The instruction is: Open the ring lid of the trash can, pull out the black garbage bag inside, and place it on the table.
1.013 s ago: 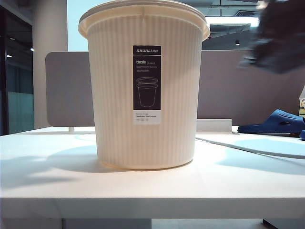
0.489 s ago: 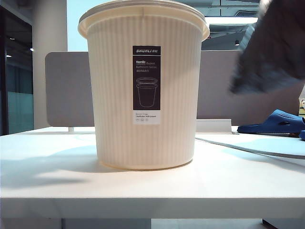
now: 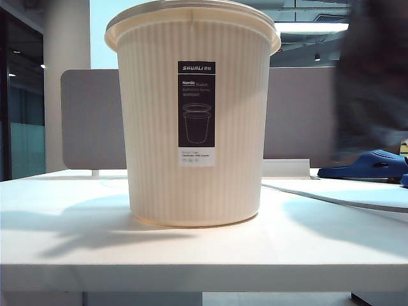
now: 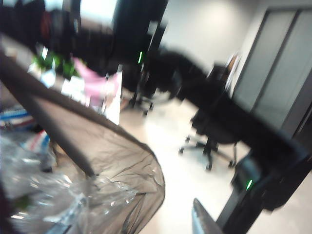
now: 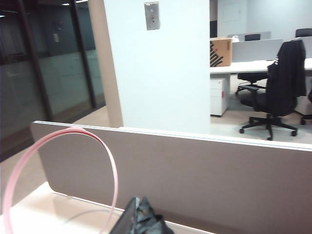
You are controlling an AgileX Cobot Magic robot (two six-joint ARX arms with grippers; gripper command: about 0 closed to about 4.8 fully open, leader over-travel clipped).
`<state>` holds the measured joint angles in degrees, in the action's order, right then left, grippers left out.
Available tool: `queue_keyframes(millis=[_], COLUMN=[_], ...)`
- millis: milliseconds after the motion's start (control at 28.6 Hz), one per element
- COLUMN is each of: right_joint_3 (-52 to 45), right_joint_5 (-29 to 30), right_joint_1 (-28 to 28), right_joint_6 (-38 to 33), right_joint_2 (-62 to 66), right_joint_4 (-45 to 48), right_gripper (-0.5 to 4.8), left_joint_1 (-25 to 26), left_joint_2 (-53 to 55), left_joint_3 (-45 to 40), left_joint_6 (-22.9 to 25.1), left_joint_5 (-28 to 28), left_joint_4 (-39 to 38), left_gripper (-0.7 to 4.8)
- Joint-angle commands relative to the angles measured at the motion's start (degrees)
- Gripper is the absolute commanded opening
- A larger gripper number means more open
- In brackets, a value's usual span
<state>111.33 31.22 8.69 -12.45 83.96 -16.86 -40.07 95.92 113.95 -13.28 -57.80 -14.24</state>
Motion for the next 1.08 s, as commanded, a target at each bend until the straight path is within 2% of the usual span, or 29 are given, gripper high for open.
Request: queue_keyframes(millis=[35,105,244,349,454,629,1083], right_joint_3=[0.3,-0.1,-0.9,-1.5,-2.5,-5.1,-5.4], right_joint_5=[-4.6,-7.4,-9.6,-10.8,-11.4,-12.3,-12.2], right_joint_1=[-2.2,-4.0,-6.3,-6.3,-6.3,-6.3,-6.3], right_joint_6=[3.3,5.9,7.0,7.4,7.4,8.7,10.6], right_joint_2=[-0.4,-0.4,-0.4,-0.4,-0.4,-0.4,-1.5], right_joint_4=[-0.1,-1.2,-1.4,-1.7,-2.1,-2.1,-4.3], right_gripper=[-0.06,-0.05,-0.05,-0.05,-0.06,-0.05,-0.05], left_joint_1=[-0.6,-1.4,-1.8,-2.0,-2.0,-2.0,-2.0], left_joint_2=[-0.6,-0.7,-1.3,-2.6,-4.9,-8.2,-15.3], left_joint_3=[0.2,0.2,0.2,0.2,0.2,0.2,0.1], left_joint_6=[10.1,14.0,16.3,18.0,20.4,21.9,23.7], left_joint_5=[4.2,6.9,7.7,8.3,10.7,13.1,13.2], left_joint_4=[-9.8,-14.4,-17.7,-20.0,-22.1,-24.5,-31.0], left_gripper=[2.68,2.68,2.66,2.16,2.14,2.14,2.14])
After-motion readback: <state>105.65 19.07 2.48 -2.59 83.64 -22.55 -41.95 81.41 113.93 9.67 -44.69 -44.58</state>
